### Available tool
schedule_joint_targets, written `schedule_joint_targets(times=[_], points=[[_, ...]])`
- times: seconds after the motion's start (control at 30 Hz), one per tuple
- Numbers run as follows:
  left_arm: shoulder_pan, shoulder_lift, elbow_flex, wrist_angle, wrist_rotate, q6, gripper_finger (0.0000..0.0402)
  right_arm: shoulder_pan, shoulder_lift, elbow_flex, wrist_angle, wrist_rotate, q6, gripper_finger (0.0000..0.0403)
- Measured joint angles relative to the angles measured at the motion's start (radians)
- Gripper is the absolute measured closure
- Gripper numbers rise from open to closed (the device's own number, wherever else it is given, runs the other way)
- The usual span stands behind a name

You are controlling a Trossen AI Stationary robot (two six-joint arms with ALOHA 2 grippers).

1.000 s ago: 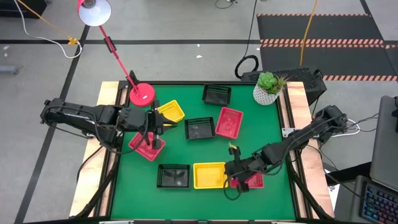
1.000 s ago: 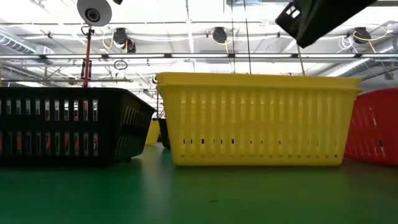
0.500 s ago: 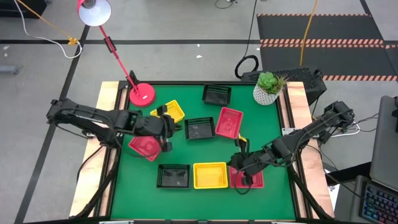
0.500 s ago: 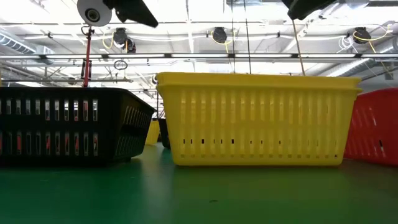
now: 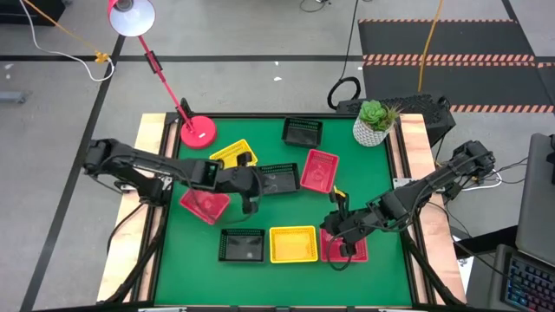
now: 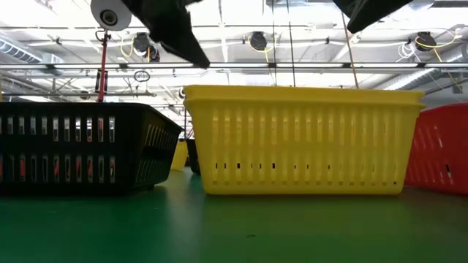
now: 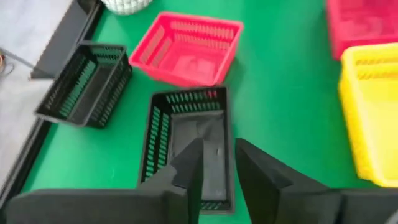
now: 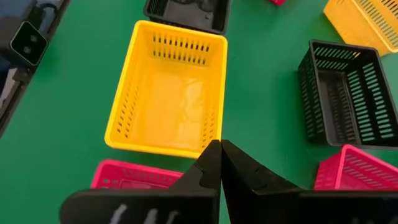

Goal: Stack baskets by color
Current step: Stack the middle black bin on top of the bottom black bin

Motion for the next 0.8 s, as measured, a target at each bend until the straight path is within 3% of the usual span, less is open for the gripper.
schedule_joint_targets(times=[0.23,0.33,0.53,0.8], points=[[0.082,0.05,0.0,0.033,-0.161,0.11,0.028,-0.004,0.0,0.0,-0.028,-0.001,-0.027,0.0403],[0.107,0.053,0.0,0.03,-0.182,0.068,0.0279,-0.004,0.0,0.0,-0.057,-0.002,-0.021,0.0403],[0.15,0.068,-0.001,0.015,0.034,-0.01,0.0279,-0.004,0.0,0.0,-0.097,-0.002,0.005,0.0403],[0.187,0.157,-0.001,0.022,0.136,-0.005,0.0279,-0.004,-0.003,0.0,-0.108,-0.005,0.007,0.0403]])
